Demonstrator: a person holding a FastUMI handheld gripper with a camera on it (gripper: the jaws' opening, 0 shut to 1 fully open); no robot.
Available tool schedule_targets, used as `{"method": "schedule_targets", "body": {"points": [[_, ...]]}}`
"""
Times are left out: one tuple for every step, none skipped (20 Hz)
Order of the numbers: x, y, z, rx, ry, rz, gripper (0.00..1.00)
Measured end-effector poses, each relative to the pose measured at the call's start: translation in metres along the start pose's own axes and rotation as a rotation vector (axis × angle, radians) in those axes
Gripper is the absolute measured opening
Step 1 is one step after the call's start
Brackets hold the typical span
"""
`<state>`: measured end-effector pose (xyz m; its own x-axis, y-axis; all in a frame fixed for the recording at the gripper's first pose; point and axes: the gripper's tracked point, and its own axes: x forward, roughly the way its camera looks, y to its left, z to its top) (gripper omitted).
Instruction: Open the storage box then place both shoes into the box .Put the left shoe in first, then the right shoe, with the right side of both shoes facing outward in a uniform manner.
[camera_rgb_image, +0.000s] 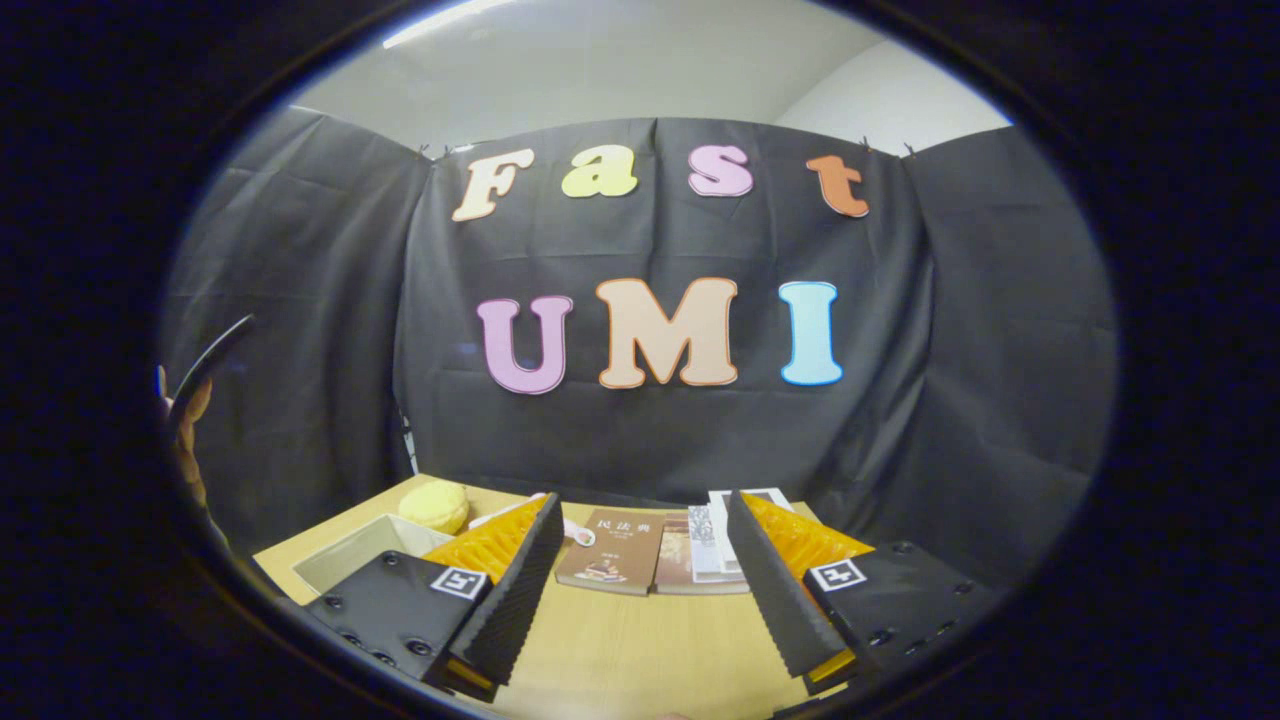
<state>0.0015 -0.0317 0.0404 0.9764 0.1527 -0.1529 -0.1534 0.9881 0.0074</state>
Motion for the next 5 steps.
{"method": "schedule_targets", "body": {"points": [[0.0004, 0.0022, 0.0002, 0.0, -0.005, 0.004, 1.0], [0.0011, 0.0039, -0.0004, 0.001, -0.003, 0.006, 1.0], [0.0016, 0.0042, -0.0002, 0.004, -0.004, 0.004, 1.0], [0.0008, 0.0033, 0.0002, 0.004, -0.005, 0.0, 1.0], [0.0011, 0.0026, 0.0011, 0.005, -0.008, -0.003, 1.0]]}}
